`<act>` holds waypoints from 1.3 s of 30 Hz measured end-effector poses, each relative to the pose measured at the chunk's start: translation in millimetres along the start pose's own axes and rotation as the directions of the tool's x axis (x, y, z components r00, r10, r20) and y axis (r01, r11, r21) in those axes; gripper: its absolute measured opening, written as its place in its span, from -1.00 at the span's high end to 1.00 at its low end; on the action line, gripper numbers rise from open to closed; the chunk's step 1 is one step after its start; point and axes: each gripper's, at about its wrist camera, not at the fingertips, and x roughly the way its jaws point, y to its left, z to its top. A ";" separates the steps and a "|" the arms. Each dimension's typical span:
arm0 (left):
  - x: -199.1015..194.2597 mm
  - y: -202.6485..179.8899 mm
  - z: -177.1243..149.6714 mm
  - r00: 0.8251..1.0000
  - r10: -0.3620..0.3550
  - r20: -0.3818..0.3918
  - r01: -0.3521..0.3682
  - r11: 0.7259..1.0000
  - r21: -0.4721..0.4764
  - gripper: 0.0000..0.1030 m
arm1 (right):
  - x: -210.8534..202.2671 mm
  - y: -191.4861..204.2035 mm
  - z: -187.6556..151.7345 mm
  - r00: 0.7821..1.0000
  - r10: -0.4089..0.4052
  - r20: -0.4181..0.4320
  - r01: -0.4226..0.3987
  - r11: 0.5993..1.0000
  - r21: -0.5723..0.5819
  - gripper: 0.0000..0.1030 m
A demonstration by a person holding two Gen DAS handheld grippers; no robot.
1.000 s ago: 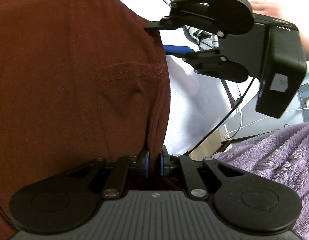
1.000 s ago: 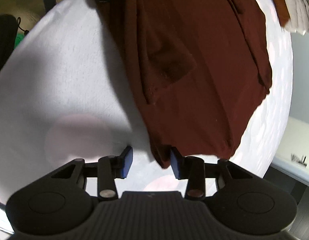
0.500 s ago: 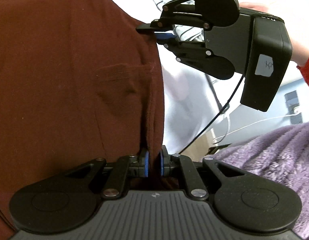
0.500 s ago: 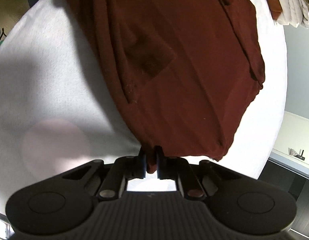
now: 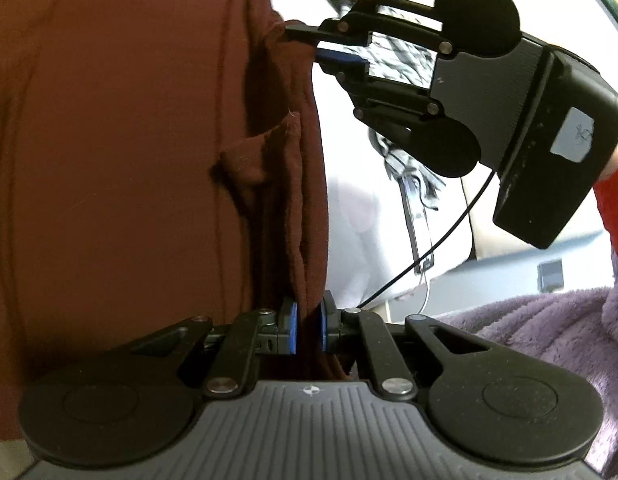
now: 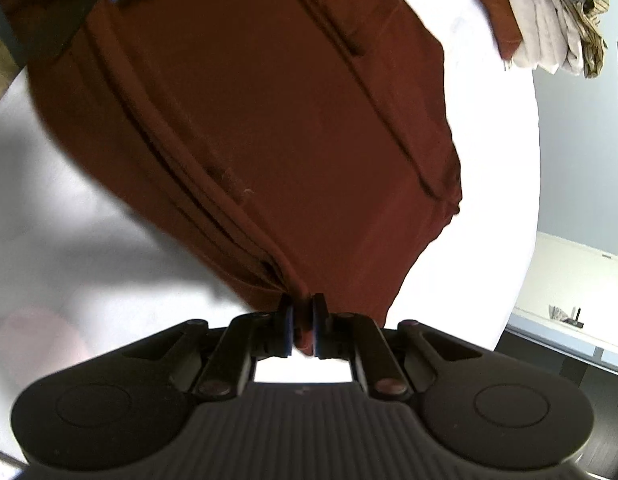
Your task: Fold clothes
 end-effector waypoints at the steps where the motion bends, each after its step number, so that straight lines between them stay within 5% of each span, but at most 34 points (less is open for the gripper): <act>1: -1.4 2.4 -1.2 1.000 0.007 0.003 -0.007 1.000 -0.013 0.84 | -6.9 4.8 -0.5 1.000 0.004 0.006 -0.004 1.000 -0.001 0.80; 15: -12.3 36.4 -12.0 0.994 0.111 0.001 -0.110 0.983 -0.144 0.84 | 26.2 -10.6 33.0 0.994 0.096 0.061 -0.095 0.995 -0.025 0.79; 19: -12.0 41.5 -15.1 0.995 0.098 0.004 -0.095 0.979 -0.182 0.84 | 34.2 -16.4 38.2 0.995 0.078 0.060 -0.080 0.996 0.033 0.42; 25: -22.9 32.1 -20.5 0.990 0.139 0.016 -0.135 0.979 -0.152 0.78 | 14.3 -47.8 24.8 0.994 0.082 0.070 -0.097 0.962 0.255 0.35; 28: -29.3 20.1 -10.1 0.974 0.223 0.037 -0.218 0.971 -0.100 0.75 | 3.1 -58.0 15.4 0.992 0.121 0.037 -0.125 0.892 0.435 0.12; 31: -49.1 13.7 -13.1 0.965 0.246 0.092 -0.242 0.969 -0.047 0.75 | -6.1 -58.7 6.2 0.982 0.181 0.056 -0.177 0.768 0.616 0.43; 32: -56.0 11.2 -14.1 0.970 0.216 0.110 -0.214 0.976 -0.027 0.75 | -9.5 -56.3 3.7 0.976 0.201 0.086 -0.206 0.713 0.670 0.81; 35: -52.2 0.3 -19.4 0.984 0.128 0.121 -0.134 0.990 0.039 0.75 | -19.2 -41.5 3.3 0.958 0.234 0.165 -0.273 0.570 0.775 0.88; 39: -42.6 -3.9 -28.6 0.986 0.152 0.069 -0.159 0.981 0.111 0.75 | -29.4 -17.1 17.7 0.948 0.219 0.231 -0.307 0.441 0.844 0.88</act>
